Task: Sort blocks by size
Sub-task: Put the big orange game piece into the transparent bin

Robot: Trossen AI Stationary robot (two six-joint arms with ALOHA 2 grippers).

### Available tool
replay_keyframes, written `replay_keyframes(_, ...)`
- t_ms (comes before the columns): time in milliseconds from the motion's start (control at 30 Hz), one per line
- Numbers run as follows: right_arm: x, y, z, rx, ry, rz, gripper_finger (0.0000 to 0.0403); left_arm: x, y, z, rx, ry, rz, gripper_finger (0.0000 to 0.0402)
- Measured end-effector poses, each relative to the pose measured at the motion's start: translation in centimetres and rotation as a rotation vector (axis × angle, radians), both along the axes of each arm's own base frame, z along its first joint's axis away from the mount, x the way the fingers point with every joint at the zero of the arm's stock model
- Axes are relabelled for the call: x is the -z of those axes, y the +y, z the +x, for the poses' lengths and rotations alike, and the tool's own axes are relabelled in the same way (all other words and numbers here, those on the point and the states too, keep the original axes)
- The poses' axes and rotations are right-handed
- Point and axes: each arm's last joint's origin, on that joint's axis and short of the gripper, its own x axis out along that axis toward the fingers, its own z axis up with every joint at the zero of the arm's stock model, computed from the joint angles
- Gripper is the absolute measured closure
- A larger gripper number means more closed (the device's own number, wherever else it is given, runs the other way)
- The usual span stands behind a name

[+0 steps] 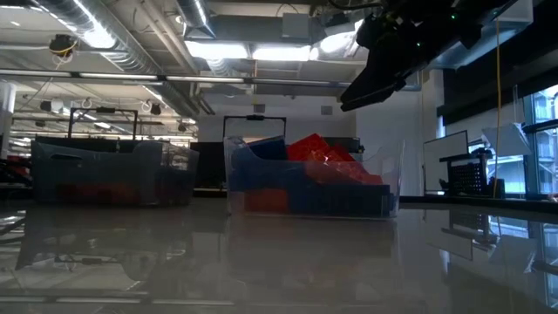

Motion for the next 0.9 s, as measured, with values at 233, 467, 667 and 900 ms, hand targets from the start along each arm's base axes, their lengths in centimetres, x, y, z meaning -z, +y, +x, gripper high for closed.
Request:
replay_keyframes(233, 0.0, 0.0, 0.0, 0.002, -0.002, 0.003, 0.0062, 0.1, 0.7, 0.7, 0.059, 0.017, 0.031, 0.0251)
replay_keyframes(467, 0.0, 0.0, 0.0, 0.003, -0.001, 0.005, 0.0062, -1.7, 2.2, 2.5, 0.099, -0.054, -0.010, 0.0329)
replay_keyframes(667, 0.0, 0.0, 0.0, 0.003, -0.002, 0.004, 0.0062, -5.3, 5.2, 4.5, 0.088, -0.221, -0.030, 0.0329)
replay_keyframes(900, -0.1, 0.0, 0.0, 0.003, -0.007, 0.004, 0.0062, -9.9, 10.4, 6.6, 0.019, -0.577, 0.151, 0.0324)
